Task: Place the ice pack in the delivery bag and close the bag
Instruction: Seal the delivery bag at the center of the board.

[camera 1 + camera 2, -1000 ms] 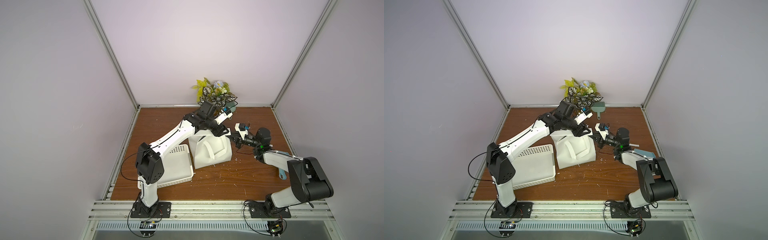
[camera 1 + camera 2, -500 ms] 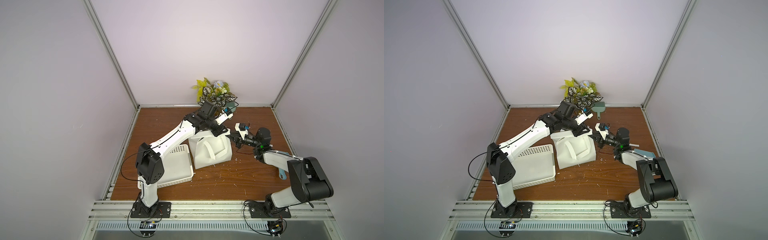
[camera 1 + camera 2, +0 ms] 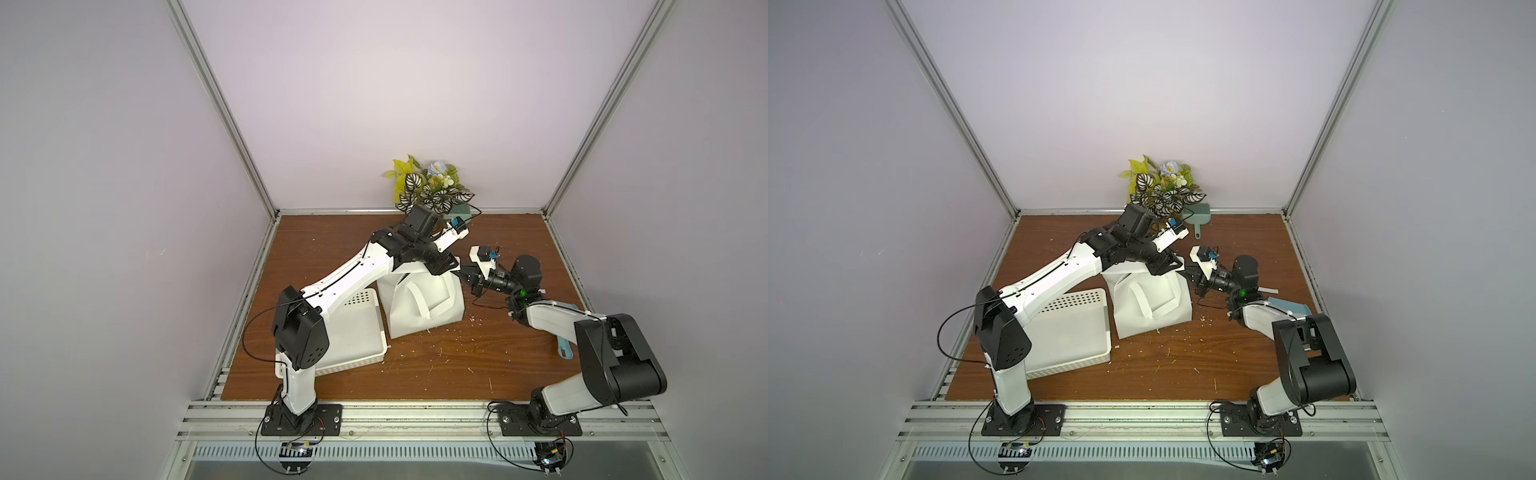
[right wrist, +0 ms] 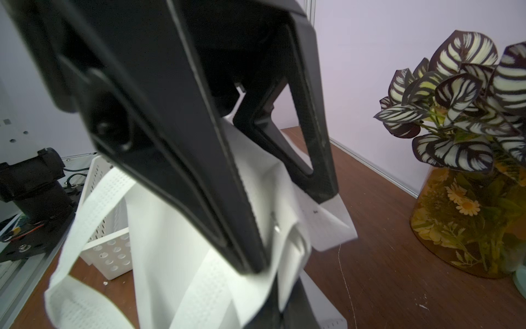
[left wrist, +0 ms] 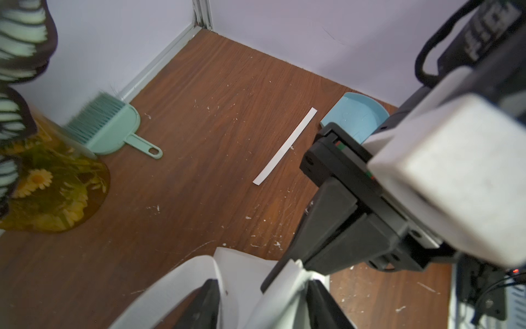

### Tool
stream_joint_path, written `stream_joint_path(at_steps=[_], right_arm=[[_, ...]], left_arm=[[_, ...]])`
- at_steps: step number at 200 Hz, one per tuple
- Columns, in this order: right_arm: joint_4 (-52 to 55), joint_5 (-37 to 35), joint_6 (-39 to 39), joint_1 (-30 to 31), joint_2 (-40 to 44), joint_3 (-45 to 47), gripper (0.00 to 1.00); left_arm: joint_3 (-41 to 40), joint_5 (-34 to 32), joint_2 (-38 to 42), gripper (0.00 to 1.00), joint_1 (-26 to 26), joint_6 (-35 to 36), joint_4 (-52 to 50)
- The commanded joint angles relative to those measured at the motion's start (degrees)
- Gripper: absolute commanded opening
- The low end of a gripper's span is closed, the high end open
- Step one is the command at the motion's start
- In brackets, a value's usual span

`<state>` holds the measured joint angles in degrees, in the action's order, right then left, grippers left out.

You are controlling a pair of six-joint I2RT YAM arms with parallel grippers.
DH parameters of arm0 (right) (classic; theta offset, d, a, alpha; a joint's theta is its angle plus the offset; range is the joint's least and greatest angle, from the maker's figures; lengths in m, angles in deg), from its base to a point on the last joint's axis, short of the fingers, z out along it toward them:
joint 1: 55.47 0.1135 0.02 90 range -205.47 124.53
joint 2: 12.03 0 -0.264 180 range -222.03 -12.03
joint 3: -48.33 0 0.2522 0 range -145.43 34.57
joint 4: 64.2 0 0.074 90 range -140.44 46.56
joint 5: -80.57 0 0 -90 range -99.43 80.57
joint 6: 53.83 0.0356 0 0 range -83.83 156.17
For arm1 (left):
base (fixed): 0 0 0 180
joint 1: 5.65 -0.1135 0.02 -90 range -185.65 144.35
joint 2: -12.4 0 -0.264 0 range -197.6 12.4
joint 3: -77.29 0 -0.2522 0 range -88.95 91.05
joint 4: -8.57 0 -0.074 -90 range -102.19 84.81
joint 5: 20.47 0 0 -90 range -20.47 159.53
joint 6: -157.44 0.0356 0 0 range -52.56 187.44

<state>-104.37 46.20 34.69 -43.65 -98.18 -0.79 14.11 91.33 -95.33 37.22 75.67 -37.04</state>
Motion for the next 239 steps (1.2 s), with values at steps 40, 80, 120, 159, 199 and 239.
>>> stream_joint_path(at_steps=[40, 80, 120, 159, 199, 239], right_arm=[[-2.0, -0.1, 0.7, 0.1, -0.2, -2.4, 0.00], [-1.7, -0.2, 0.6, 0.1, 0.2, -2.3, 0.00], [-1.9, -0.3, 0.8, 0.2, 0.3, -2.3, 0.00], [-1.7, 0.1, 0.8, 0.2, 0.4, -2.3, 0.00], [-2.0, 0.2, 1.1, 0.1, 0.5, -2.0, 0.00], [-2.0, 0.3, 1.2, 0.2, 0.8, -1.8, 0.00]], left_arm=[[-5.3, -2.5, 4.1, 0.57, 1.0, 2.3, -0.9], [-4.9, -3.0, 4.2, 0.49, 1.0, 2.4, -0.7], [-3.2, -1.8, 2.9, 0.41, 1.0, 2.1, -0.7], [-2.9, -4.3, 2.3, 0.48, 2.2, 2.5, -0.5], [-0.5, -6.3, 0.3, 0.25, 2.7, 1.2, 0.1], [0.4, -6.6, -0.6, 0.21, 2.7, 0.3, 0.1]])
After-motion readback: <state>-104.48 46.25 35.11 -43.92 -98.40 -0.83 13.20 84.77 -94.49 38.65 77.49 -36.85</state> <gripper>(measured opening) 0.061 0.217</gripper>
